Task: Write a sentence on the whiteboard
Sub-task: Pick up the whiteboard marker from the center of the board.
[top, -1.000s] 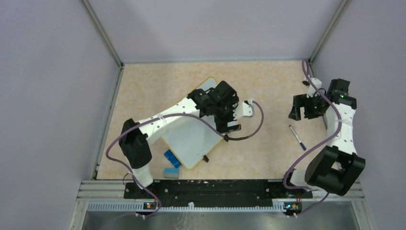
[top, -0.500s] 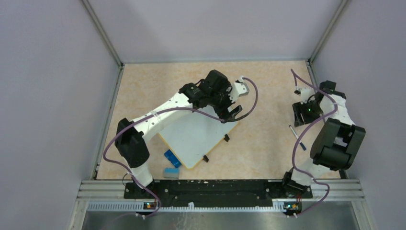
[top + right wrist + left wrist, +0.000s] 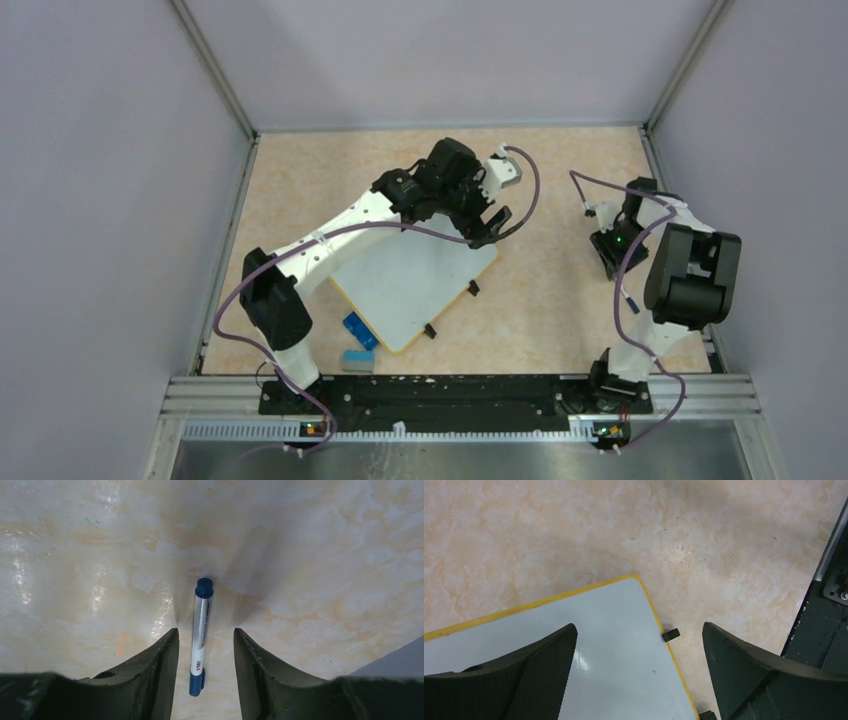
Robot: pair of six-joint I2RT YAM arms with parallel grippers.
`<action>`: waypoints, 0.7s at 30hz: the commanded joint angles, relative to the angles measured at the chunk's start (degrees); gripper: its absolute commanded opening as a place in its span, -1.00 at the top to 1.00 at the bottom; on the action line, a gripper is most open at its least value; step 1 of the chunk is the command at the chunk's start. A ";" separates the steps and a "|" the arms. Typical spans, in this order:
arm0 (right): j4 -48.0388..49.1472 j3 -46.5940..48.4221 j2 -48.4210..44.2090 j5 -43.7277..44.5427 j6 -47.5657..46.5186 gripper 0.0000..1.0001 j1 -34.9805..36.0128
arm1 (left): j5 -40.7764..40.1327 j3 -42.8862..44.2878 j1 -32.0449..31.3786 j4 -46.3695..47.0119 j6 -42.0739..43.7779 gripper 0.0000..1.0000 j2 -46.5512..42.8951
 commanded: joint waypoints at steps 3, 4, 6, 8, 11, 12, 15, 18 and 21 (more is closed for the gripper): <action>3.33 -2.04 2.08 5.15 0.46 0.23 2.17 | -1.41 3.00 0.12 1.81 -1.69 -0.98 -0.98; 3.55 -2.10 2.46 5.25 0.72 0.25 2.27 | -1.35 3.18 0.13 1.81 -1.83 -0.97 -0.99; 3.81 -2.31 3.26 5.42 1.01 0.30 2.50 | -1.35 3.48 0.07 1.81 -1.98 -0.98 -1.16; 4.10 -2.80 3.90 5.37 1.22 0.36 2.83 | -1.30 3.72 0.13 1.81 -2.14 -0.97 -1.41; 4.74 -4.36 4.25 5.15 1.66 0.51 3.74 | -1.40 3.73 0.09 1.90 -1.86 -0.98 -1.97; 4.74 -4.73 4.00 4.27 2.11 0.62 3.97 | -1.12 3.77 0.13 1.90 -1.24 -0.97 -2.21; 3.76 -4.02 2.20 -0.11 4.07 0.93 4.05 | -0.85 4.19 0.22 1.63 -0.04 -0.98 -2.67; 1.83 -0.90 -0.80 -5.05 5.89 1.00 4.05 | 2.20 5.83 0.60 -0.01 -0.26 -0.98 -2.66; -2.12 4.21 -4.16 -13.62 7.42 1.00 4.05 | 5.08 6.42 1.42 -0.12 -1.37 -0.97 -3.10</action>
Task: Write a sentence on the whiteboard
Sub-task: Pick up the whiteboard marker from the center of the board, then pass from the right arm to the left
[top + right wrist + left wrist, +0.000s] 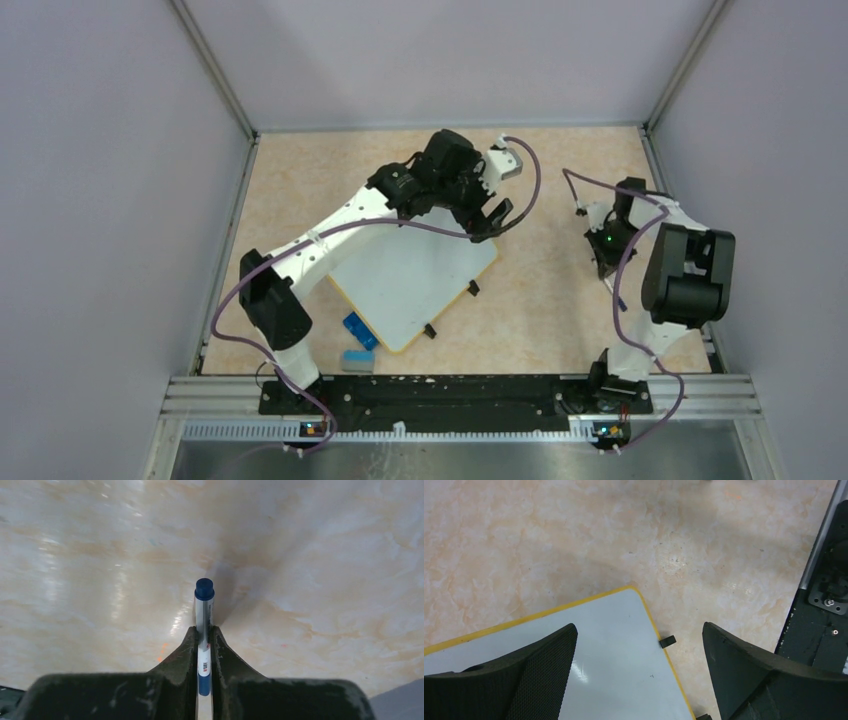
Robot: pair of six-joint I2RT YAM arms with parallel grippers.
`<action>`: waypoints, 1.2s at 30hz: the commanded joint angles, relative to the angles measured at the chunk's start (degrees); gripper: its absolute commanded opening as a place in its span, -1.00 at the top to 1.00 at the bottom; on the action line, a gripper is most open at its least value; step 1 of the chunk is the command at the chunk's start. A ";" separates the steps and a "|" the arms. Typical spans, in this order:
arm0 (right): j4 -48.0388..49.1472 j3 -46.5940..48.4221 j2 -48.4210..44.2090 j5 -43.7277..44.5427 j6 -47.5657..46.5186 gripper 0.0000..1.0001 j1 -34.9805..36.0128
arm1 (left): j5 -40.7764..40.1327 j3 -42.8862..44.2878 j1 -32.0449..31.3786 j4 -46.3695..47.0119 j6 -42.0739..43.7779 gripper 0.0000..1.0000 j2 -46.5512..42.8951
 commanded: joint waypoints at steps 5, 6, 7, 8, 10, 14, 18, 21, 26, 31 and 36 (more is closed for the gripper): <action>-6.24 17.15 -10.85 -26.66 8.73 1.00 0.77 | 7.17 4.45 2.52 1.26 -1.18 -0.97 -4.33; -5.64 18.92 -12.10 -29.10 10.69 1.00 0.77 | 7.43 4.72 2.74 1.48 -1.24 -0.98 -4.66; -5.21 20.87 -13.04 -32.14 12.48 1.00 0.77 | 7.82 5.14 2.87 1.59 -1.26 -0.97 -4.81; -4.07 22.50 -14.10 -34.70 14.73 1.00 0.77 | 8.06 5.58 2.96 1.54 -1.27 -0.97 -4.98; -1.50 25.26 -15.89 -39.83 20.06 1.00 0.77 | 8.70 6.69 3.11 1.25 -1.30 -0.97 -5.24; 8.03 27.27 -19.28 -46.74 34.26 1.00 0.77 | 9.95 7.17 3.44 1.91 -3.64 -0.97 -5.88; 22.80 22.38 -23.98 -48.97 48.84 1.00 0.86 | 11.64 4.37 3.50 6.27 -7.23 -0.97 -6.80; 30.89 18.26 -27.41 -43.25 56.04 1.00 1.90 | 9.22 3.59 3.50 9.85 -8.73 -0.98 -6.63; 25.18 20.41 -27.77 -33.45 56.73 1.00 6.32 | 9.26 3.46 2.58 13.73 -7.47 -0.98 -4.40; 30.71 15.26 -30.48 -34.79 64.37 1.00 7.77 | 7.77 4.50 2.19 16.40 -9.27 -0.89 -1.49; 32.94 11.60 -32.59 -33.07 67.09 1.00 9.19 | 8.36 4.27 1.04 19.01 -10.41 -0.80 0.40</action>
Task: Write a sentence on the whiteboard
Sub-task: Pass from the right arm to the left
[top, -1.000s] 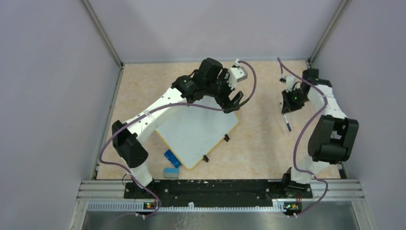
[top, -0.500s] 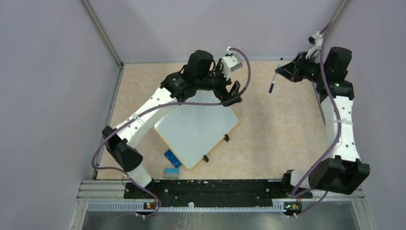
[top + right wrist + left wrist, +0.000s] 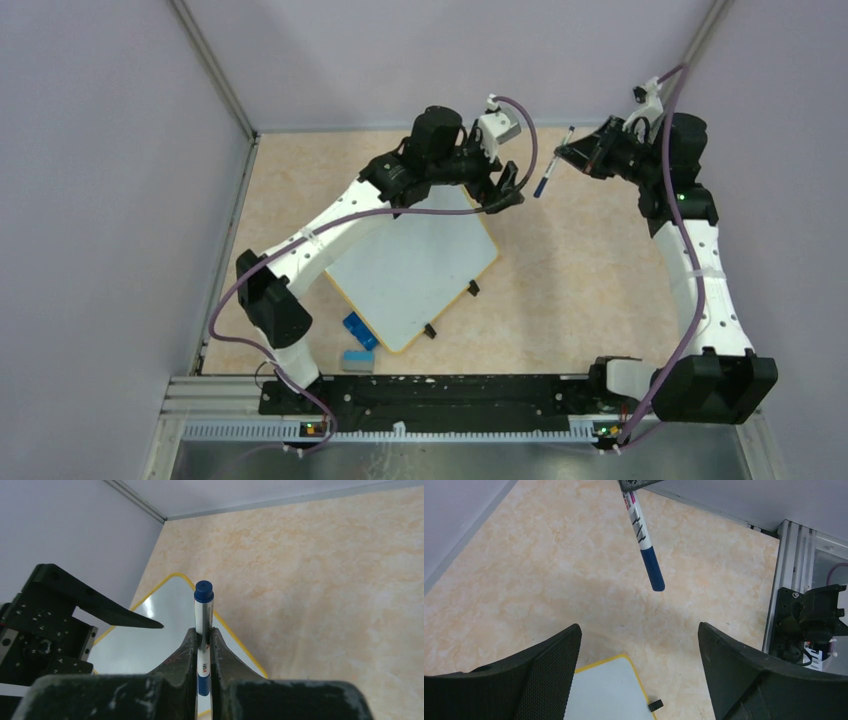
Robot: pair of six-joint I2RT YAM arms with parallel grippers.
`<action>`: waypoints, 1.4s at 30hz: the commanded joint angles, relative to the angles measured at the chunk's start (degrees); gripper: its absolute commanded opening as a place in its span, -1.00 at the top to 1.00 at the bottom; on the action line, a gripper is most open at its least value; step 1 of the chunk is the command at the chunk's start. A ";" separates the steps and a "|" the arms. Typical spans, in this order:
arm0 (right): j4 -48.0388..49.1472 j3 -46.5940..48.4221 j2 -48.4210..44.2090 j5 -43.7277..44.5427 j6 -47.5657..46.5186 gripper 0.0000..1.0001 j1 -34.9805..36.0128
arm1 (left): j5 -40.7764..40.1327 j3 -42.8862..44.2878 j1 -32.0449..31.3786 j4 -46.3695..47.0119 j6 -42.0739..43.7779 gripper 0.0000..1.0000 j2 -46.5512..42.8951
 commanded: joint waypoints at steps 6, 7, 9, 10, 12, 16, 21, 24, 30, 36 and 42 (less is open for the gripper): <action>2.58 -1.44 -3.84 4.76 5.39 1.00 2.17 | -4.26 1.57 -2.80 6.26 -2.50 -0.70 4.30; 2.36 -1.65 -4.02 4.95 5.58 1.00 2.17 | -4.92 1.94 -3.20 6.34 -2.48 -0.68 4.84; 2.30 -2.04 -4.46 5.10 5.82 1.00 3.52 | -6.70 2.65 -4.10 6.45 -2.04 -0.65 5.90; 2.45 -2.46 -4.59 5.12 6.15 1.00 3.72 | -7.77 3.05 -4.58 6.45 -1.59 -0.63 6.21; 2.58 -3.05 -4.99 5.57 7.22 1.00 4.14 | -9.85 3.91 -5.42 6.35 -0.34 -0.59 7.17; 3.19 -4.06 -5.82 6.01 8.88 1.00 5.12 | -13.67 4.94 -6.67 6.48 1.19 -0.48 7.87; 4.55 -5.32 -6.21 4.42 10.36 1.00 6.25 | -17.73 6.82 -6.86 6.72 0.95 -0.10 9.32; 5.71 -6.08 -6.30 3.23 10.68 1.00 6.91 | -18.22 7.80 -6.87 6.63 0.79 0.19 10.17; 4.99 -5.02 -5.97 4.42 10.80 1.00 6.87 | -18.50 6.84 -6.78 5.56 1.83 0.84 9.52; 6.96 -4.38 -5.63 0.52 12.01 0.34 6.91 | -14.21 3.10 -5.98 4.49 5.41 1.00 5.43; 3.24 -3.69 -5.52 -12.02 2.26 -0.36 6.85 | -6.15 -2.76 -3.47 2.14 13.23 1.00 -0.90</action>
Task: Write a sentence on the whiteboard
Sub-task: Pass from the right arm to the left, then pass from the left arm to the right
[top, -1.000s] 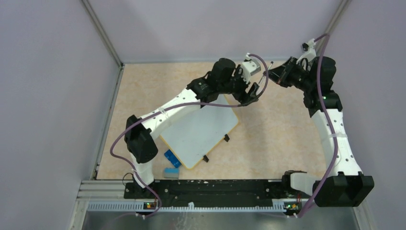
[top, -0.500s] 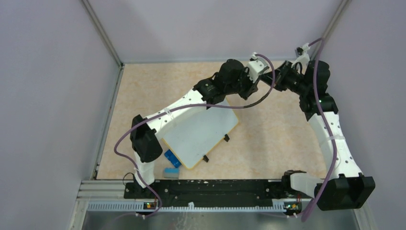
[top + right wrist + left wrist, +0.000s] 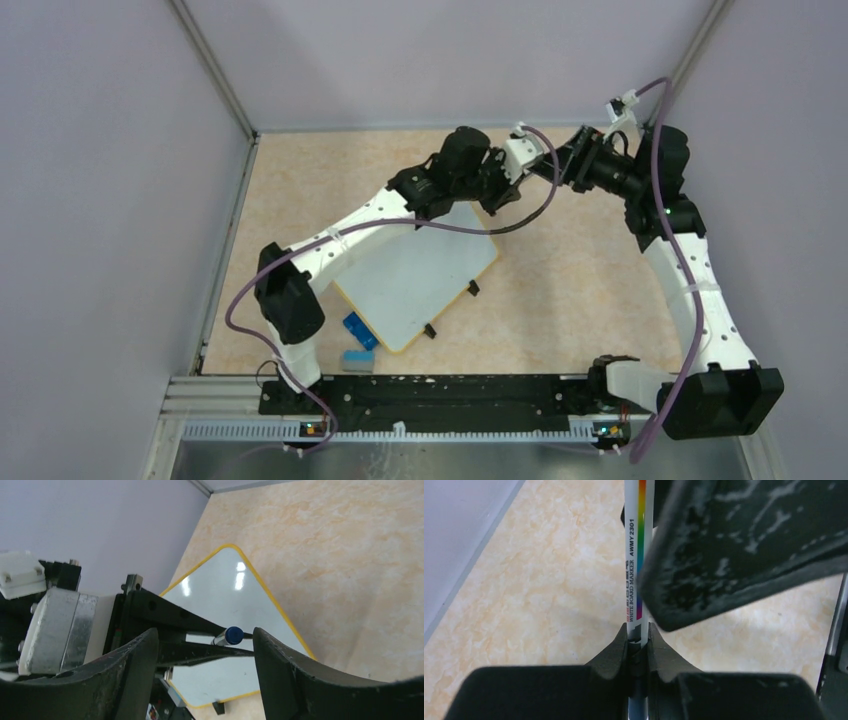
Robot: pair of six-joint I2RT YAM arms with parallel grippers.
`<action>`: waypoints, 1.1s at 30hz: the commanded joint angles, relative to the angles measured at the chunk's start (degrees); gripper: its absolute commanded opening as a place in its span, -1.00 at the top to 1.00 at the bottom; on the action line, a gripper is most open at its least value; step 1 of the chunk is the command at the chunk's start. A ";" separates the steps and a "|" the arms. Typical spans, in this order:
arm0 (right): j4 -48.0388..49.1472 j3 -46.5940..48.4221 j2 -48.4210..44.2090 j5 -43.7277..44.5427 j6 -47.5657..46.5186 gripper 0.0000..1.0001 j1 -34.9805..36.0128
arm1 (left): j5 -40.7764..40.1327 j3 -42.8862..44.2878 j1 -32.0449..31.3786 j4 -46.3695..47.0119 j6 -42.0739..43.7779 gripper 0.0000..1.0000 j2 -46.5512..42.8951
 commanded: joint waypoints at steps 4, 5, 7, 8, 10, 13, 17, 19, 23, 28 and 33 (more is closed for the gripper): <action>-7.97 3.40 1.32 -22.27 -15.01 -0.41 0.40 | 11.27 -3.93 1.57 -7.53 18.33 1.00 -10.73; -11.32 4.56 2.28 -24.18 -18.05 -0.41 0.43 | 11.79 -4.21 1.57 -9.31 19.51 1.00 -11.40; -17.03 7.25 4.16 -25.05 -21.56 -0.35 0.50 | 12.44 -3.85 1.53 -12.06 21.03 1.00 -11.54; -18.86 7.95 4.65 -25.61 -22.99 -0.32 0.65 | 13.48 -3.78 1.56 -13.35 22.05 1.00 -11.53; -19.80 8.20 4.93 -25.83 -23.58 -0.28 1.50 | 15.71 -3.89 1.50 -15.24 23.56 1.00 -11.70; -17.99 7.68 4.72 -25.77 -22.24 -0.19 2.86 | 18.04 -3.50 1.42 -16.70 24.62 1.00 -11.52; -19.03 8.60 5.64 -25.96 -22.69 -0.11 3.72 | 17.67 -0.50 0.72 -20.80 26.41 1.00 -9.40; -19.60 8.68 5.76 -25.32 -23.26 -0.08 4.37 | 16.61 0.92 0.69 -22.21 26.18 1.00 -8.06; -20.82 7.93 5.80 -23.19 -24.38 0.03 5.14 | 16.69 1.49 0.61 -22.67 26.10 1.00 -7.36; -22.96 8.82 6.27 -21.76 -26.30 0.28 5.58 | 16.08 2.32 0.43 -22.91 26.13 1.00 -6.66; -23.84 8.06 6.29 -21.24 -27.52 0.42 6.86 | 16.01 3.48 0.31 -23.70 25.93 1.00 -5.83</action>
